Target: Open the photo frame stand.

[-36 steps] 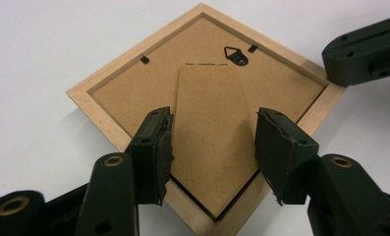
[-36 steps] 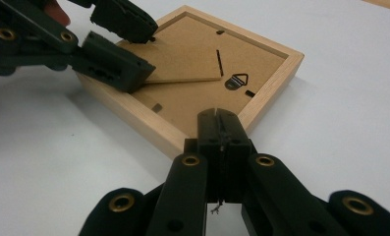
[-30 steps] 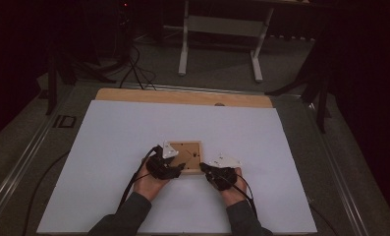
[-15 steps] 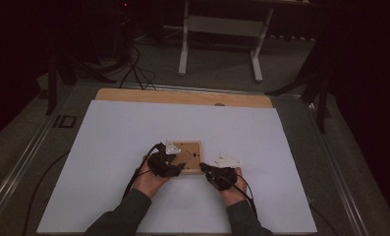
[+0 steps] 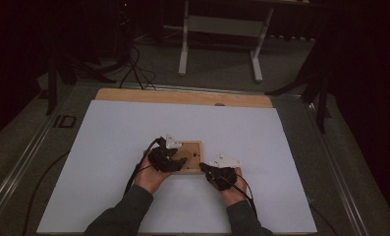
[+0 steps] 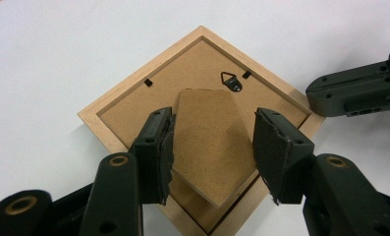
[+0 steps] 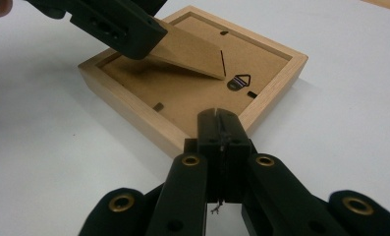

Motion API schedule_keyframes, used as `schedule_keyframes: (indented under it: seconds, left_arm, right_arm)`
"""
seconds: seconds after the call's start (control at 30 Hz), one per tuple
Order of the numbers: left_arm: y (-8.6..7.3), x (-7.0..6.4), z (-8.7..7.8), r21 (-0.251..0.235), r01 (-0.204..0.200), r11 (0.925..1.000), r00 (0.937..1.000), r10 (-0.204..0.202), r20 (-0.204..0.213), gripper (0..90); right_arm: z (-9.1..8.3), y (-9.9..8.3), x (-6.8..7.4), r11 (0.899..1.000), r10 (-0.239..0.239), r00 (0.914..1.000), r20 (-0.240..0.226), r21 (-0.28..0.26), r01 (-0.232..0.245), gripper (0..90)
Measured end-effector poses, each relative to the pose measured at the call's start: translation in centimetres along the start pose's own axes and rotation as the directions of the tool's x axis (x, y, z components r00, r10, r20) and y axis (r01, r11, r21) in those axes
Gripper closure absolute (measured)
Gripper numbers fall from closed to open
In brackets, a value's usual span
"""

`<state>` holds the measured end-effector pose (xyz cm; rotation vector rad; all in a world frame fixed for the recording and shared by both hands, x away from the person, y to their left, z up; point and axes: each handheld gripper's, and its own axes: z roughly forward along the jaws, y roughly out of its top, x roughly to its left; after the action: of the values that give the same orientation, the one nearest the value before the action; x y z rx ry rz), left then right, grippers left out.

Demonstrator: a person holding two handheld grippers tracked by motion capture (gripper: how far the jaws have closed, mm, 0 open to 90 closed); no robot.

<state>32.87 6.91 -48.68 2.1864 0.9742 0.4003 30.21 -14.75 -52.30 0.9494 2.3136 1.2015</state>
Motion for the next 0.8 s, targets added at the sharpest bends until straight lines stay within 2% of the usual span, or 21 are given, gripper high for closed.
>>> schedule_keyframes:
  seconds: [0.2,0.4,0.6,0.8]
  left_arm:
    - [0.0,0.2,-0.2,-0.001,0.003,1.0000,0.9999,-0.003,0.016,49.8]
    - [0.0,0.4,-1.4,-0.027,0.008,0.9996,0.9996,-0.007,0.029,49.1]
    - [-0.5,0.7,-3.0,-0.053,0.022,0.9984,0.9988,-0.020,0.044,55.9]
    - [-1.2,1.0,-3.7,-0.043,0.017,0.9989,0.9992,-0.016,0.037,63.6]
  right_arm:
    - [0.0,0.0,0.0,1.000,0.000,1.0000,-0.001,-0.001,0.000,89.5]
    - [0.0,0.0,0.0,1.000,-0.002,1.0000,-0.001,-0.001,0.002,89.5]
    - [0.0,0.0,0.0,1.000,-0.002,1.0000,0.000,-0.002,0.002,89.5]
    - [0.0,0.0,0.0,1.000,0.000,1.0000,-0.001,-0.001,0.000,89.4]
